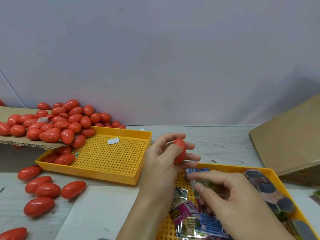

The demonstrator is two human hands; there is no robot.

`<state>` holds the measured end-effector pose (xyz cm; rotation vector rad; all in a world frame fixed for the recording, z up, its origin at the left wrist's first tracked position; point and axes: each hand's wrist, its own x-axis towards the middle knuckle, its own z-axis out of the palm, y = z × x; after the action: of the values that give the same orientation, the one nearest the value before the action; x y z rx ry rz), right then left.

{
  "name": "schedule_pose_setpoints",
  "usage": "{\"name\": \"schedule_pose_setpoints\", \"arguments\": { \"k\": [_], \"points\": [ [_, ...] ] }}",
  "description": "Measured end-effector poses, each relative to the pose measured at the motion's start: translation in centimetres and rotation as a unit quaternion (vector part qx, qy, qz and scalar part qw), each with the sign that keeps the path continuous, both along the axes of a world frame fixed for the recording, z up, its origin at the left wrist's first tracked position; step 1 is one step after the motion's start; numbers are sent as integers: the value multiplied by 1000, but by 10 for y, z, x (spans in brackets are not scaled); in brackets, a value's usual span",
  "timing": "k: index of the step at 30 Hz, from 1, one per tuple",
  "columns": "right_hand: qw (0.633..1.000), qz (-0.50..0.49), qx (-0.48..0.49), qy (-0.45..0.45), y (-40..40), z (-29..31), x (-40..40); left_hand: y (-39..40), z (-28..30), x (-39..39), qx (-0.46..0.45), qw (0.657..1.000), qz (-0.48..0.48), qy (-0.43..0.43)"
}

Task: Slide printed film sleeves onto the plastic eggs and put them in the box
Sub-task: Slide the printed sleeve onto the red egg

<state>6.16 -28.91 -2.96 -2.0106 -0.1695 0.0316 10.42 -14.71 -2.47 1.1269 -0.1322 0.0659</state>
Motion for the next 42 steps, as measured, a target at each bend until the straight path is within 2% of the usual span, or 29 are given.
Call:
{"name": "schedule_pose_setpoints", "arguments": {
  "k": [5, 12, 20, 24, 26, 32, 37, 42],
  "points": [
    [989, -83, 124, 14, 0, 3, 4, -1, 3, -4, 50, 998, -43, -20],
    [964, -130, 231, -34, -2, 12, 4, -4, 6, -10, 204, 975, -55, -66],
    [941, -132, 312, -23, -6, 9, 8, -2, 5, -11, 212, 971, -76, -84],
    [954, -78, 289, 4, -6, 8, 7, 0, 5, -7, 109, 990, -77, -46],
    [960, -75, 269, -1, -6, 6, 7, 0, 4, -5, 88, 993, -68, -34],
    [956, -59, 286, -19, -3, 8, 5, -3, 0, -4, 155, 985, -58, -50],
    [961, -59, 269, -21, -6, 7, 6, -3, 0, -5, 175, 981, -63, -57],
    [963, -16, 267, 5, -5, 4, 6, -5, -2, -5, 187, 979, -70, -42]
  ]
}}
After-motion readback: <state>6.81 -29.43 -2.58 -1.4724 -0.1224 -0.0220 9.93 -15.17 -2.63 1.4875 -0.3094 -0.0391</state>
